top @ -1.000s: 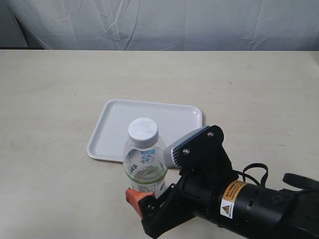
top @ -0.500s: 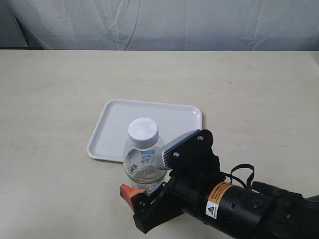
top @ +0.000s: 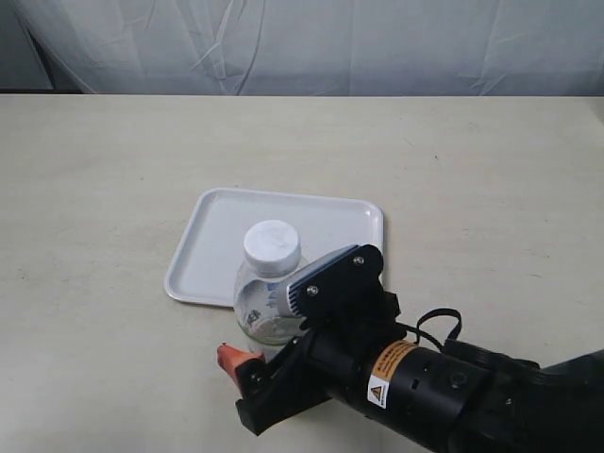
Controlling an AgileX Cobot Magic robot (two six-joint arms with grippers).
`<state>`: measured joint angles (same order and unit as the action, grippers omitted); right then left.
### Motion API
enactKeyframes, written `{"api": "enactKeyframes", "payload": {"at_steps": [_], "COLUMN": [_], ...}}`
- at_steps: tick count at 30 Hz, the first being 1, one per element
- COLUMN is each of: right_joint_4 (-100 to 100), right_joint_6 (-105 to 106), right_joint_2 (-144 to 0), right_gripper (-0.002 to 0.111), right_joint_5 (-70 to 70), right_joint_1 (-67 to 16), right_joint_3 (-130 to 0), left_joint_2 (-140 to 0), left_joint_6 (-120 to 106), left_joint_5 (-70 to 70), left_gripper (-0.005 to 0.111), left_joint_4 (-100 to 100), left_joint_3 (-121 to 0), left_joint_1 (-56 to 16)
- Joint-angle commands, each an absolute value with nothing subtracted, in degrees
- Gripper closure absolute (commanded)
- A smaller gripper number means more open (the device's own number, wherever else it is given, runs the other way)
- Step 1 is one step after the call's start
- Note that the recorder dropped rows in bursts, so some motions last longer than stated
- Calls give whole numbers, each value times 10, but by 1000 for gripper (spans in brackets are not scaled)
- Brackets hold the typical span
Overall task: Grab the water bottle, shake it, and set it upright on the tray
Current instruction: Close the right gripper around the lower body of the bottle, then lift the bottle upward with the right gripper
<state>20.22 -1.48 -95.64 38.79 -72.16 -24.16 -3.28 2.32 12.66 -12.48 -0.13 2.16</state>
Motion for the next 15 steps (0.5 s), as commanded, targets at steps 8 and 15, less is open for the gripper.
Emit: {"api": "enactKeyframes", "payload": {"at_steps": [8, 15], "right_joint_4": [50, 100], "right_joint_6": [-89, -47], "right_joint_2": [-958, -939], "right_gripper": [108, 109], "right_joint_5": [393, 402], "right_joint_1": [-721, -720], "right_joint_3": [-244, -244], "left_joint_2": [-30, -30], "left_joint_6": [26, 26], "left_joint_5": [119, 119], "left_gripper": [107, 107], "left_joint_4": [-129, -129], "left_joint_3": [0, 0], "left_joint_1": [22, 22]}}
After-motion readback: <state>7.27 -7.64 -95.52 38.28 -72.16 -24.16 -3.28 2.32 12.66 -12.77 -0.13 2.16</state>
